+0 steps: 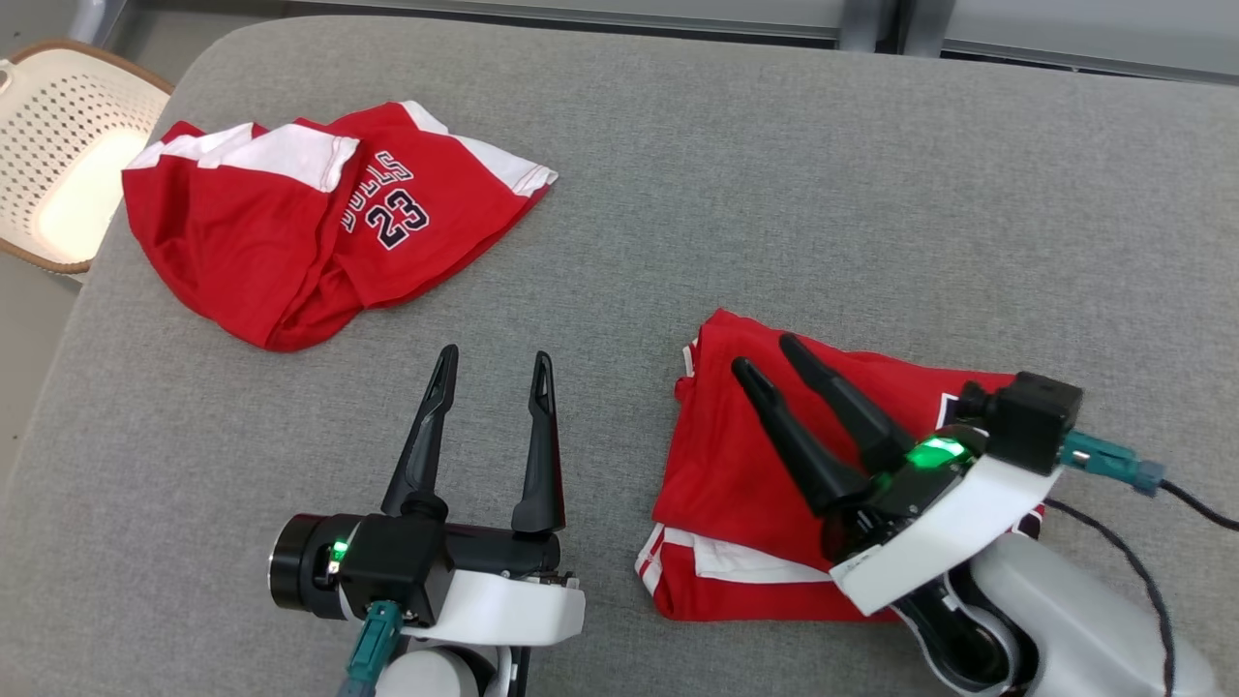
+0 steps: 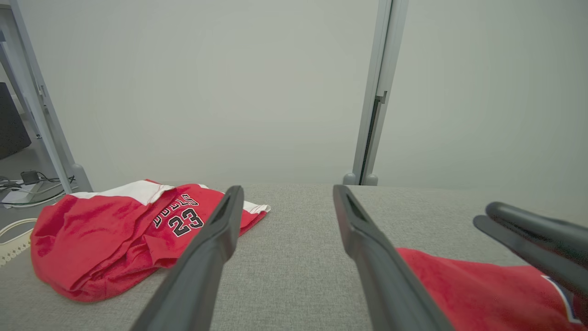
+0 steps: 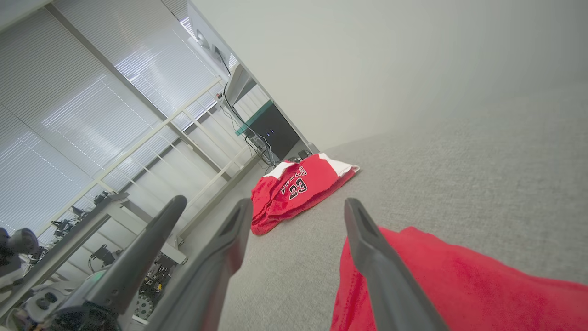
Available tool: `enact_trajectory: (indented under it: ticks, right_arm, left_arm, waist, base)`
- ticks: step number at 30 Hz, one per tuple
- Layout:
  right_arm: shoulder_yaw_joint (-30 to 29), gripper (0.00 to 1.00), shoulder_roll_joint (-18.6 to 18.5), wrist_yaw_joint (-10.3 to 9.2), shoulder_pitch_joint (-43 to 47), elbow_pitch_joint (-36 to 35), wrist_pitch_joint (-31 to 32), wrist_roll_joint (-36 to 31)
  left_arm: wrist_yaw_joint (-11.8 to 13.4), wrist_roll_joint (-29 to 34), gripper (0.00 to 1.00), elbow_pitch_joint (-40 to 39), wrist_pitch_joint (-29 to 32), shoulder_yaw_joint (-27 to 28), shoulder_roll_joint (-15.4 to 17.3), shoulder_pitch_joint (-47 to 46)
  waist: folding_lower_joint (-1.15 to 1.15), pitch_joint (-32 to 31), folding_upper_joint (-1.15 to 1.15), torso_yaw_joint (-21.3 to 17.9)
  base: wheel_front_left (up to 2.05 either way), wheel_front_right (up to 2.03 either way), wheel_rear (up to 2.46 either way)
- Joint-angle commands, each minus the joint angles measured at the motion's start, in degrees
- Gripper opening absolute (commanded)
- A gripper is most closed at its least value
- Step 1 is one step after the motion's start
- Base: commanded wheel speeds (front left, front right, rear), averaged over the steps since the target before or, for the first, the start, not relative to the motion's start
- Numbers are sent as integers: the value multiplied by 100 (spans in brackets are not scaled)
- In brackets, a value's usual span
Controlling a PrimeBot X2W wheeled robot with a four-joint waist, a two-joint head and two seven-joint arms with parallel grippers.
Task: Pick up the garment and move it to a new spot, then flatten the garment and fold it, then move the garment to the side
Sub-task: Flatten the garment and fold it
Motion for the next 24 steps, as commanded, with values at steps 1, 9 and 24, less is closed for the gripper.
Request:
enact_trajectory:
  ticks: [1, 9, 24]
  right_arm:
    - [-20, 100, -95, 0, -64, -131, -52, -20]
    - [-1544, 100, -841, 0, 475, -816, -131, -746]
    - [-4120, 100, -1064, 0, 2518, -632, -130, -1975]
  left_arm:
    - [46, 27, 100, 22, -9, 11, 22, -83]
    - [92, 47, 100, 53, -9, 145, 21, -79]
    - [-221, 207, 100, 160, -9, 922, 23, 399]
  waist:
    - [0, 6, 0, -57]
    - [0, -58, 0, -376]
    - [0, -500, 0, -1033]
  base:
    - [0, 0, 0]
    - [0, 0, 0]
    - [0, 0, 0]
